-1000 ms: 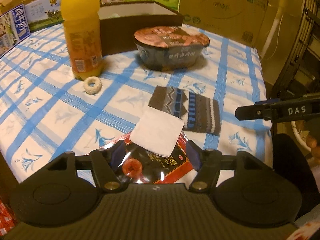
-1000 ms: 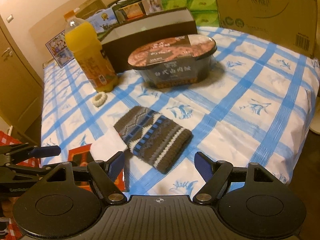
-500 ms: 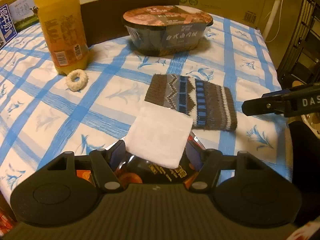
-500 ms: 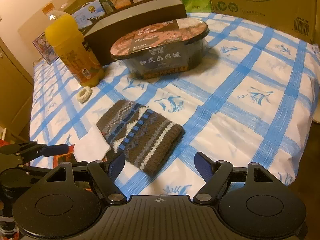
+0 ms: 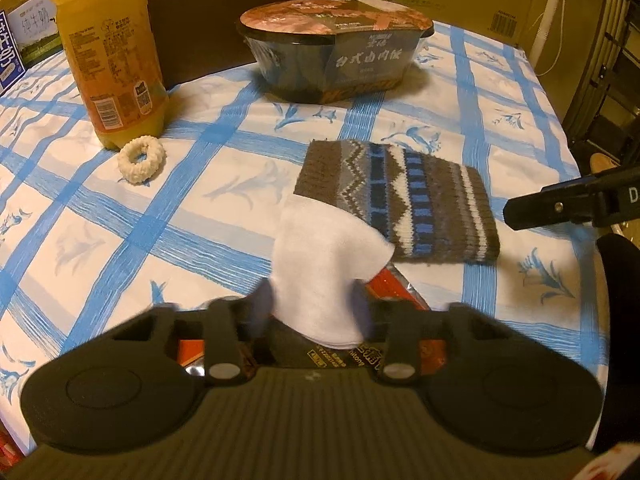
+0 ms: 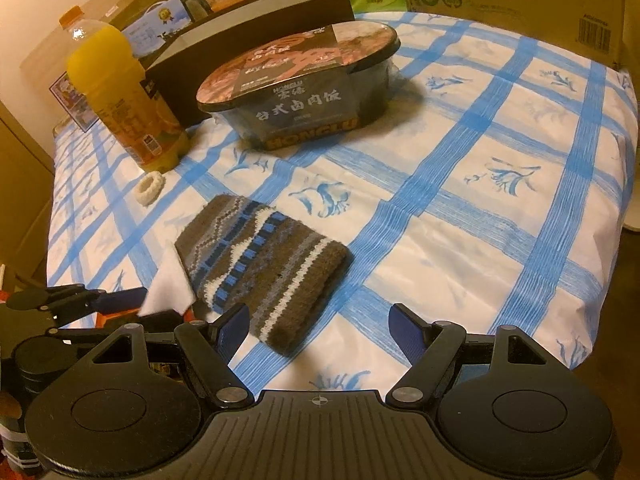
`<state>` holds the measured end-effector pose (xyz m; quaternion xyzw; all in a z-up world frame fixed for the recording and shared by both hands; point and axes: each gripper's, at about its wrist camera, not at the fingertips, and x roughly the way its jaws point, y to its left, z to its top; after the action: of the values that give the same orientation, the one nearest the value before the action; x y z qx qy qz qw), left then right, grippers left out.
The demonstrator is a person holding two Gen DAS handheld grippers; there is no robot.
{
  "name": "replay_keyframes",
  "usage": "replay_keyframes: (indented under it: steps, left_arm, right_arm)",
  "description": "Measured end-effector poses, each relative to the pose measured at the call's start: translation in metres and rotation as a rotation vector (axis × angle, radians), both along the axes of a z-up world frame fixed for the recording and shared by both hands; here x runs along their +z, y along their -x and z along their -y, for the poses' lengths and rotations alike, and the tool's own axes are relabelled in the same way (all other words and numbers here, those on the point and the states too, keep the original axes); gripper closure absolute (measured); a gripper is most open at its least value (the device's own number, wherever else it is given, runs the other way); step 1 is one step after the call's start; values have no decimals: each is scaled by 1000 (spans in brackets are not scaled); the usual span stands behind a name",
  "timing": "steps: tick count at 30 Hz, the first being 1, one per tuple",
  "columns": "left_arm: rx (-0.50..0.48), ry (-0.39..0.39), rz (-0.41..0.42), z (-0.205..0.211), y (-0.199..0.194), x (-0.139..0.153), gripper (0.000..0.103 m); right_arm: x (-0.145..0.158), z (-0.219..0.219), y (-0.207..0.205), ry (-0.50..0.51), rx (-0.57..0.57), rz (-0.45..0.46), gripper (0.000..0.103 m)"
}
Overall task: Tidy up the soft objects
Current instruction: 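Grasp the white cloth with the left tool, then grasp the red snack packet with the right tool while the left tool holds the white cloth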
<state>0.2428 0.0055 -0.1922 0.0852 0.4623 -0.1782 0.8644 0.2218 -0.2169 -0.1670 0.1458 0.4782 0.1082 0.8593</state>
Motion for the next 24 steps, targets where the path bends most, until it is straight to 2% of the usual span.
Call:
replay_keyframes:
  steps: [1, 3, 12, 19, 21, 24]
  left_arm:
    - [1, -4, 3, -1, 0, 0, 85]
    - [8, -9, 9, -3, -1, 1, 97]
    - [89, -16, 58, -33, 7, 21, 99]
    - [167, -50, 67, -65, 23, 31, 99]
    - [189, -58, 58, -73, 27, 29, 99]
    - [209, -61, 37, -78, 33, 25, 99]
  right_arm:
    - [0, 0, 0, 1, 1, -1, 27]
    - [0, -2, 0, 1, 4, -1, 27]
    - [7, -13, 4, -29, 38, 40, 27]
    - [10, -34, 9, -113, 123, 85, 28]
    - [6, -42, 9, -135, 154, 79, 36]
    - [-5, -53, 7, -170, 186, 49, 43]
